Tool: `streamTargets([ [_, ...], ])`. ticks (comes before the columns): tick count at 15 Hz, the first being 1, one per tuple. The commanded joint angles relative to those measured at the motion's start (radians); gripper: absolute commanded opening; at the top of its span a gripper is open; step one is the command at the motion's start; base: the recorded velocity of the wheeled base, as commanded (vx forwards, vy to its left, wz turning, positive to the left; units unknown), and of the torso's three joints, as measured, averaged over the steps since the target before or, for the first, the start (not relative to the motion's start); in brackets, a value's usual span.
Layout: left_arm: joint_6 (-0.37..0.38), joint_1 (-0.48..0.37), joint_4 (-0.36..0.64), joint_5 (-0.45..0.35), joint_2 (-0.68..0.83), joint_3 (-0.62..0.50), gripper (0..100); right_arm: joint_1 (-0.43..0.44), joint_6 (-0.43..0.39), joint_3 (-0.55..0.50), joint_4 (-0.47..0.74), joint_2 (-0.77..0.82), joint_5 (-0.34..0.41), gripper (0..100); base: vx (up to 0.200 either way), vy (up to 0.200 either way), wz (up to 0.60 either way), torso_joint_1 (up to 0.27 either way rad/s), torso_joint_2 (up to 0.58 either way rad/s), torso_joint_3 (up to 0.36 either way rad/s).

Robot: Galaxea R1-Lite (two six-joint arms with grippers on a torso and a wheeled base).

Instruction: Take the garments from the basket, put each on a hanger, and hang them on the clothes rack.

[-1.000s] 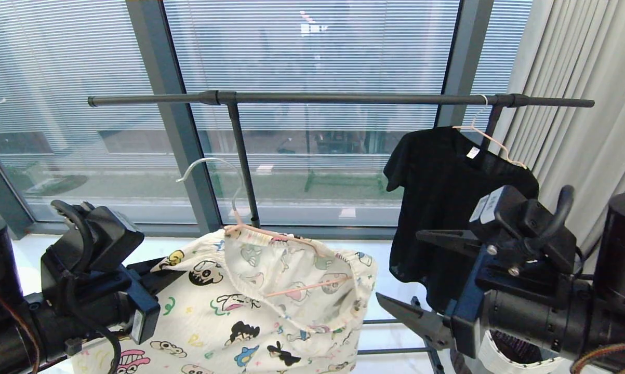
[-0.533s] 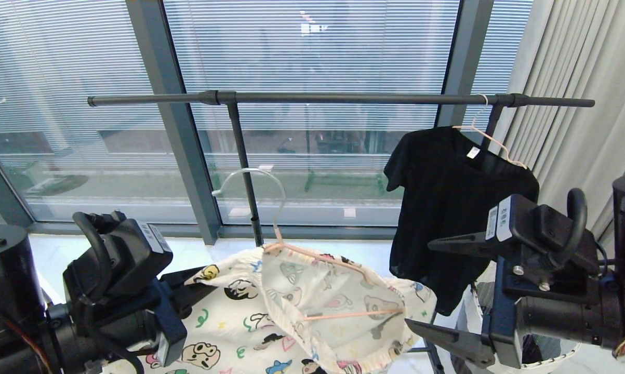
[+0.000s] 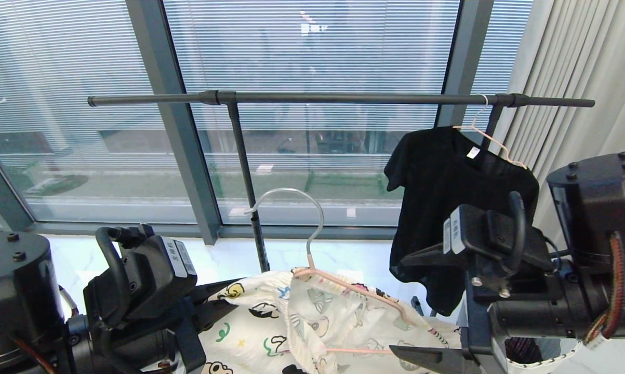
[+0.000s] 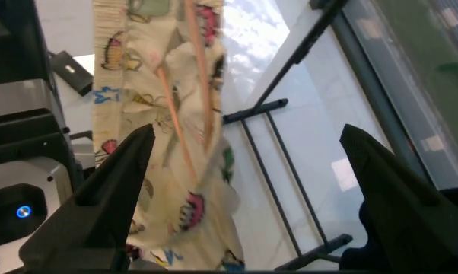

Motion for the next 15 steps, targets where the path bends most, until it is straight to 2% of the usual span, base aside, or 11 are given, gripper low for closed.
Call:
streamTargets([
  [1,0.000,-0.001,0.000,0.002,-0.003,-0.003,0,0.019,0.000,-0.027,-0.002,0.087,-0.001,100,0.000,0.000,0.00,0.000,0.00,0.000],
  [9,0.002,-0.003,-0.042,0.026,-0.003,-0.002,0,0.019,0.029,-0.058,-0.037,0.165,-0.006,100,0.000,0.000,0.00,0.000,0.00,0.000],
  [10,0.002,-0.003,-0.042,0.026,-0.003,-0.002,0,0.018,0.029,-0.058,-0.049,0.169,-0.007,0,0.000,0.000,0.00,0.000,0.00,0.000],
  [15,0.003,-0.015,-0.042,0.026,-0.008,-0.003,0,0.018,0.039,-0.058,-0.109,0.192,-0.009,0,0.000,0.000,0.00,0.000,0.00,0.000],
])
